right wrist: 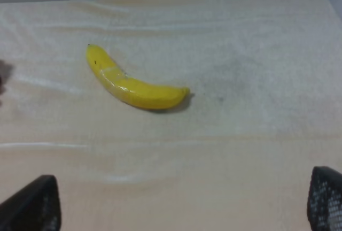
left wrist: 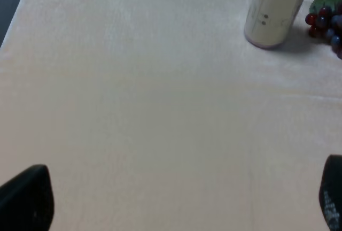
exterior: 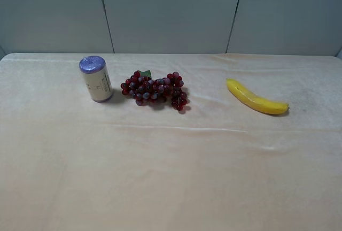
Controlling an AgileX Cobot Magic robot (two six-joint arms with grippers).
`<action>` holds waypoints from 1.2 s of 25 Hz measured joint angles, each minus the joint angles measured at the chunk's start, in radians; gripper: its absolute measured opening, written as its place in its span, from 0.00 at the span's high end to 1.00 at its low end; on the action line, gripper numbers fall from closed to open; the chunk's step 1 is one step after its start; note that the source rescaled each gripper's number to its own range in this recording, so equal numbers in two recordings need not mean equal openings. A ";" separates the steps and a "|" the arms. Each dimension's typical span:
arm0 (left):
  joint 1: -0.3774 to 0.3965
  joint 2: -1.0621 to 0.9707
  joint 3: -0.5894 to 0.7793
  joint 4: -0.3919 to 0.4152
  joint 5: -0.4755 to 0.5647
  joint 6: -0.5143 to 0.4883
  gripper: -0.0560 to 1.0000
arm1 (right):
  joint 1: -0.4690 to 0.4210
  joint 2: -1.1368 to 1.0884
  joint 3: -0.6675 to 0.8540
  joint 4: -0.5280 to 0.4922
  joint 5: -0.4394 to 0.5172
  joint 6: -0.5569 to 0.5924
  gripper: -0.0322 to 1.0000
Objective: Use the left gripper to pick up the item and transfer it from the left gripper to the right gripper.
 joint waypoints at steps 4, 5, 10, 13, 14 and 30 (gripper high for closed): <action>-0.015 0.229 -0.139 -0.001 -0.002 0.000 0.00 | 0.000 0.000 0.000 0.000 0.000 0.000 0.00; -0.015 0.291 -0.173 -0.001 -0.001 0.000 0.00 | 0.000 0.000 0.000 0.000 0.000 0.000 0.00; -0.015 0.593 -0.328 -0.001 0.000 0.000 0.00 | 0.000 0.000 0.000 0.000 0.000 0.000 0.00; -0.015 0.757 -0.415 -0.001 -0.001 0.010 0.00 | 0.000 0.000 0.000 0.000 0.000 0.000 0.00; -0.015 0.813 -0.436 -0.001 -0.001 0.015 0.00 | 0.000 0.000 0.000 0.000 0.000 0.000 0.00; -0.299 1.381 -0.645 0.031 -0.062 -0.048 0.00 | 0.000 0.000 0.000 0.000 -0.001 0.003 0.00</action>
